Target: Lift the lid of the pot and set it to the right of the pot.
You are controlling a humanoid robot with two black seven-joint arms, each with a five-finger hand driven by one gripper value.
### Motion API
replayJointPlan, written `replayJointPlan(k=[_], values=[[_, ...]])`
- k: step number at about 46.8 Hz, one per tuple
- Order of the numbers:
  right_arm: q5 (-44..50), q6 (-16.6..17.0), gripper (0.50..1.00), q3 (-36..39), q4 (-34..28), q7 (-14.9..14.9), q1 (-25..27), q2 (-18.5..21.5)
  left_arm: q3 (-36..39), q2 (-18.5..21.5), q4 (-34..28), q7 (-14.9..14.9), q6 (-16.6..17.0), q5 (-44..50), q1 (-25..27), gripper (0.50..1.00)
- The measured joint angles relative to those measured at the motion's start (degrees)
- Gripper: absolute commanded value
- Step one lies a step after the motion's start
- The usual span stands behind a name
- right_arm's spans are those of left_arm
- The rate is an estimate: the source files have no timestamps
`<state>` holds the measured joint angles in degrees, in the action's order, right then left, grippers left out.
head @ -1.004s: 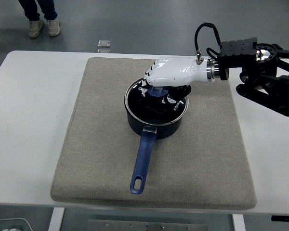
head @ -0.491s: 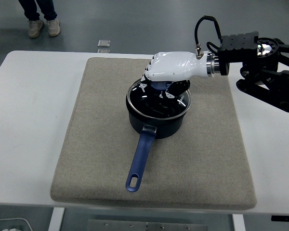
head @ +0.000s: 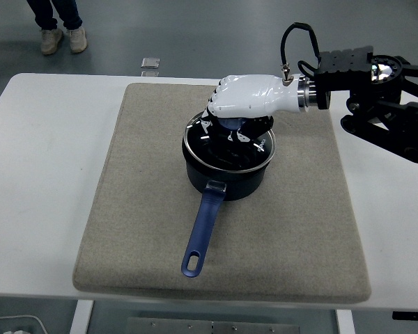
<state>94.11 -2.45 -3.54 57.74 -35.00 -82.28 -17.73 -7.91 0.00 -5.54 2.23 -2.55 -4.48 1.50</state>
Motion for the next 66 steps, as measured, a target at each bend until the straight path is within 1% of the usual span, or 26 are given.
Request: replayJointPlan(k=[11, 35, 38, 40, 43, 44, 46, 47, 49, 50, 58, 66], values=[[-0.1, 0.0, 0.5, 0.5, 0.0, 0.0, -1.1, -0.2, 0.0, 0.0, 0.0, 0.0, 0.0, 0.0, 0.0, 1.0], [-0.9, 0.2, 0.5, 0.2, 0.5, 0.0, -0.3, 0.0, 0.0, 0.0, 0.0, 0.0, 0.0, 0.0, 0.0, 1.0], [-2.1, 0.4, 0.545, 0.1, 0.5, 0.0, -0.2, 0.0, 0.0, 0.0, 0.0, 0.0, 0.0, 0.0, 0.0, 1.0], [-2.8, 0.7, 0.612, 0.0, 0.5, 0.0, -0.2, 0.0, 0.0, 0.0, 0.0, 0.0, 0.0, 0.0, 0.0, 1.0], [-3.3, 1.4, 0.749, 0.0, 0.6, 0.0, -0.2, 0.0, 0.0, 0.0, 0.0, 0.0, 0.0, 0.0, 0.0, 1.0], [-3.4, 1.7, 0.772, 0.0, 0.6, 0.0, -0.2, 0.0, 0.0, 0.0, 0.0, 0.0, 0.0, 0.0, 0.0, 1.0], [-3.5, 2.2, 0.791, 0.0, 0.6, 0.0, -0.2, 0.0, 0.0, 0.0, 0.0, 0.0, 0.0, 0.0, 0.0, 1.0], [-3.5, 2.4, 0.809, 0.0, 0.6, 0.0, -0.2, 0.0, 0.0, 0.0, 0.0, 0.0, 0.0, 0.0, 0.0, 1.0], [-3.6, 2.7, 0.882, 0.0, 0.7, 0.0, -0.2, 0.0, 0.0, 0.0, 0.0, 0.0, 0.0, 0.0, 0.0, 1.0], [-3.7, 2.9, 0.907, 0.0, 0.9, 0.0, -0.3, -0.1, 0.0, 0.0, 0.0, 0.0, 0.0, 0.0, 0.0, 1.0], [-3.7, 3.7, 0.907, -0.1, 1.3, 0.0, -0.3, -0.2, 0.0, 0.0, 0.0, 0.0, 0.0, 0.0, 0.0, 1.0], [-2.9, 3.7, 0.907, -0.5, 1.3, 0.0, -0.6, -0.1, 0.0, 0.0, 0.0, 0.0, 0.0, 0.0, 0.0, 1.0]])
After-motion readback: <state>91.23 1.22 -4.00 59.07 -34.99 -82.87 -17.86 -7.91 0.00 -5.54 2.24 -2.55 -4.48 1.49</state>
